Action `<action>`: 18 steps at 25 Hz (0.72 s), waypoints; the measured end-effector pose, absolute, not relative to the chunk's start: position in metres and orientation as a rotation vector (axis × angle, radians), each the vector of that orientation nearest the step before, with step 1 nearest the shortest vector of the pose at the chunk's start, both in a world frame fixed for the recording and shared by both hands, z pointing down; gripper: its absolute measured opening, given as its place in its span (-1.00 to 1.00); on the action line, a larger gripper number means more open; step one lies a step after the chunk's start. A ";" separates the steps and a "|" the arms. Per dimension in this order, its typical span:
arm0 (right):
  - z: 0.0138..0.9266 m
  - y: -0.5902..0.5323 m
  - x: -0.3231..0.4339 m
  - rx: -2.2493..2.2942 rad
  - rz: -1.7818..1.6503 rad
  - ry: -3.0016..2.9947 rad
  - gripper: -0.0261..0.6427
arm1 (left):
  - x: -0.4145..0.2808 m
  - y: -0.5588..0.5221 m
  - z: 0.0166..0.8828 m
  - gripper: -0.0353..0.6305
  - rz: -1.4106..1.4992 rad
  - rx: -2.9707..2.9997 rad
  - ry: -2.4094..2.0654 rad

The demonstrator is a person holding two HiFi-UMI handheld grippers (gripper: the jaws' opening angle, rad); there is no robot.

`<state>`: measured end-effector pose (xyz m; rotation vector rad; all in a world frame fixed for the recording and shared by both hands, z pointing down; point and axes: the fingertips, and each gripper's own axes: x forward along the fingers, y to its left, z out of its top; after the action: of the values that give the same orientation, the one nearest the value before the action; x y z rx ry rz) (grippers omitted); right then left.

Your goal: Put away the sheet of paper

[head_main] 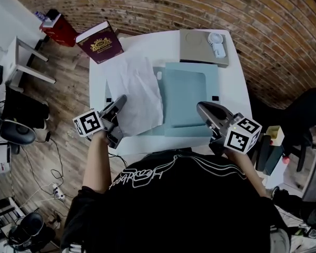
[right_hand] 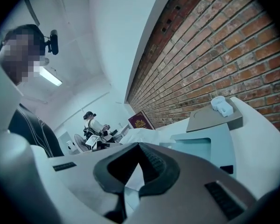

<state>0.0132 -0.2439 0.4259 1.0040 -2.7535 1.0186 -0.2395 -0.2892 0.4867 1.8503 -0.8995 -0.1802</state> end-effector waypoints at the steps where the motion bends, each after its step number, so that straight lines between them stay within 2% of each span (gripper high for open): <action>1: 0.425 -0.244 0.013 1.019 1.013 -2.750 -0.92 | -0.240 -0.290 0.491 -0.80 -0.186 1.855 -0.878; 9: 0.414 -0.241 0.016 1.115 0.965 -2.729 -0.92 | -0.240 -0.296 0.525 -0.80 -0.206 1.783 -0.790; 18: 0.416 -0.230 0.041 1.257 0.993 -2.687 -0.92 | -0.236 -0.295 0.559 -0.80 -0.025 1.763 -0.830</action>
<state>0.0412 -0.2305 0.4164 1.2566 -2.6869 0.9933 -0.2355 -0.2945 0.5587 1.7633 -0.8300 -0.0251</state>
